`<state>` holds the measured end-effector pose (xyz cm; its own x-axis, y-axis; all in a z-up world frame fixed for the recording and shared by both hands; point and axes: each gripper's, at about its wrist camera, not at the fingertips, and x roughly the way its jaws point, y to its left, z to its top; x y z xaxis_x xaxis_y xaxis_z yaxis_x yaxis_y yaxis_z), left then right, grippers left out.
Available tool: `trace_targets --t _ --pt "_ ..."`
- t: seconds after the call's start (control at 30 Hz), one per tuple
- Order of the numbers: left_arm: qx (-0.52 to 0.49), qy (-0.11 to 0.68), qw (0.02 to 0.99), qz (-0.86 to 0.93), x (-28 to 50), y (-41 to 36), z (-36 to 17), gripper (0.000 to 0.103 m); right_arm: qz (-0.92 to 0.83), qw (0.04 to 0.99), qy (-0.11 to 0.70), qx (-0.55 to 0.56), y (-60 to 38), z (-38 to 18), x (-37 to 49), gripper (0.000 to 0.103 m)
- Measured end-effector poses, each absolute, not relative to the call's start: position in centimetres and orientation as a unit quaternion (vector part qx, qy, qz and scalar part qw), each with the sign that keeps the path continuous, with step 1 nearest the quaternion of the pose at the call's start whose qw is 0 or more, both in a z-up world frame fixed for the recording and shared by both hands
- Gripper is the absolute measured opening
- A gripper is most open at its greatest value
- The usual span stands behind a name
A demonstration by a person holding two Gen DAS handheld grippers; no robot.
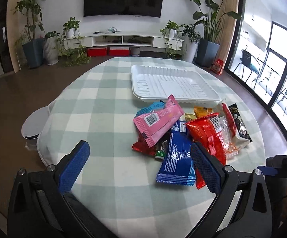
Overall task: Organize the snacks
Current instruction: 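Lower the left tool onto the red chip bag while the right tool grasps the black coffee-bar wrapper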
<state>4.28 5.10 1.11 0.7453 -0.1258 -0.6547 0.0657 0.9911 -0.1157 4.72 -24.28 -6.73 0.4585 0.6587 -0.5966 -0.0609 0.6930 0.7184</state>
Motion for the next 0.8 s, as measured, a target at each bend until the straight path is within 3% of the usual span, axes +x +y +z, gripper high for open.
trace_targets --t 0.07,0.2,0.33,0.4,0.53,0.8 --pt "-0.065 0.345 0.934 -0.072 4.9 6.1 1.2 0.103 0.237 0.784 0.467 0.333 -24.6 -6.6 5.2 0.094" --pt "-0.047 0.343 0.935 -0.083 6.1 5.4 1.7 0.101 0.17 0.852 0.435 0.235 -25.6 -3.7 5.8 0.089" --pt "-0.047 0.331 0.932 -0.137 7.1 2.4 3.1 0.1 0.078 0.888 0.426 0.155 -27.7 -1.7 8.1 0.076" --pt "-0.033 0.334 0.928 -0.162 8.2 -0.5 4.1 0.093 0.057 0.895 0.423 0.127 -28.3 -1.4 9.5 0.073" --pt "-0.011 0.371 0.903 -0.215 11.4 -6.7 4.5 0.058 0.043 0.888 0.449 0.089 -28.5 -2.2 12.2 0.053" --pt "0.004 0.4 0.892 -0.209 13.0 -10.3 3.1 0.058 0.066 0.866 0.487 0.095 -27.5 -5.5 16.3 0.053"
